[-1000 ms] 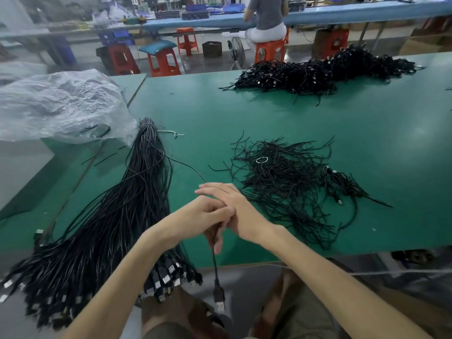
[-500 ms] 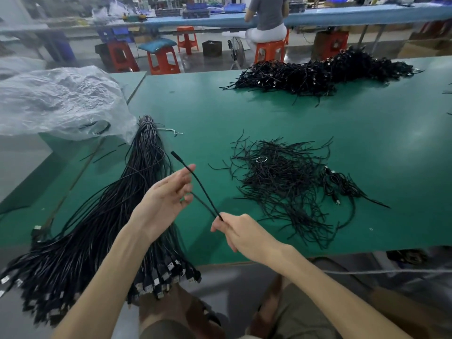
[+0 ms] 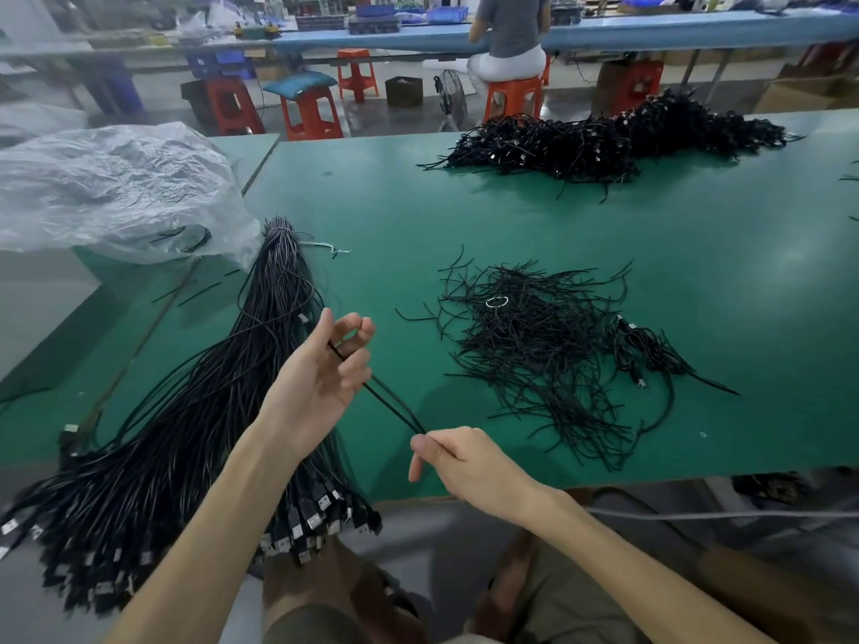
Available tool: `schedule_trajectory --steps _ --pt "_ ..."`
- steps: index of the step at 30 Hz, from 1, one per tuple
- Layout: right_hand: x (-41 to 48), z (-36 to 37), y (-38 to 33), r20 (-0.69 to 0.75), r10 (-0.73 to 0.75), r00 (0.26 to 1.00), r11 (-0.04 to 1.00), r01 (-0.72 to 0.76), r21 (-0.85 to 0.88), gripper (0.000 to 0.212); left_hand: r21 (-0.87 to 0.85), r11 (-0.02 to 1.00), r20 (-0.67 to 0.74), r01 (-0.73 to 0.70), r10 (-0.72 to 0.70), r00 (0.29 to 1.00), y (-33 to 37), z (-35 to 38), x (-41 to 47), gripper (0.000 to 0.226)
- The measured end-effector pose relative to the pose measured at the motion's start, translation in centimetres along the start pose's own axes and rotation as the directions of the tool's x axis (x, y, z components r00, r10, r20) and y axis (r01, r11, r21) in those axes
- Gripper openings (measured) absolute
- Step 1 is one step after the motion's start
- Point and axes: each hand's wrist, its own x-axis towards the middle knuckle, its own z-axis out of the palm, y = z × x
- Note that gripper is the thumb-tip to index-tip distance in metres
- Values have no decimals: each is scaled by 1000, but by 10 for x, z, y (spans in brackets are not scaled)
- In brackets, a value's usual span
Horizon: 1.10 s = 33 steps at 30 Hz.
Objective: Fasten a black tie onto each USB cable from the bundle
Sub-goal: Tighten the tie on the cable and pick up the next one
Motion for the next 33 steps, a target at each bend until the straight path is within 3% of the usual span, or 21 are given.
schedule_trajectory --steps 2,4,6,9,11,12,14,17,20,23,26,29,31,33 --pt "1 -5 1 -61 1 998 1000 -3 -27 58 95 995 167 34 -49 985 4 2 -5 38" --pt "3 -14 0 -127 3 992 1000 -1 17 63 290 955 343 66 -168 924 11 5 -13 43" --pt "4 -23 -5 -176 42 984 984 -10 179 71 585 810 443 45 -365 819 14 10 -20 48" --pt "13 -27 -15 -264 133 955 928 -27 371 70 907 418 332 -47 -641 692 3 25 -25 52" --pt "20 -24 -25 -288 121 950 920 2 391 67 964 249 244 -98 -672 699 -8 34 -24 52" --pt "23 -23 -31 -288 95 953 922 25 386 67 971 217 216 -95 -646 732 -13 37 -23 51" --pt "24 -19 -43 -304 36 952 920 87 381 65 962 271 172 -28 -527 832 -19 37 -23 47" --pt "23 -14 -58 -403 -68 913 928 206 311 67 874 484 126 39 -304 944 -24 30 -22 46" --pt "22 -4 -66 -454 -122 883 928 264 263 66 711 702 109 37 -162 981 -29 22 -16 54" --pt "21 13 -62 -400 -68 914 906 224 359 66 364 931 76 -17 -12 997 -20 20 -8 63" --pt "20 31 -45 -338 23 941 884 139 446 63 94 993 123 -70 58 991 -6 24 -8 68" --pt "22 38 -33 -305 61 950 878 94 470 64 -79 996 145 -34 45 988 -1 31 -15 56" --pt "25 34 -30 -312 80 947 882 78 465 64 -74 997 196 12 2 981 2 34 -22 46" --pt "32 24 -29 -344 127 930 890 46 453 64 122 992 259 36 -67 964 9 32 -28 46"
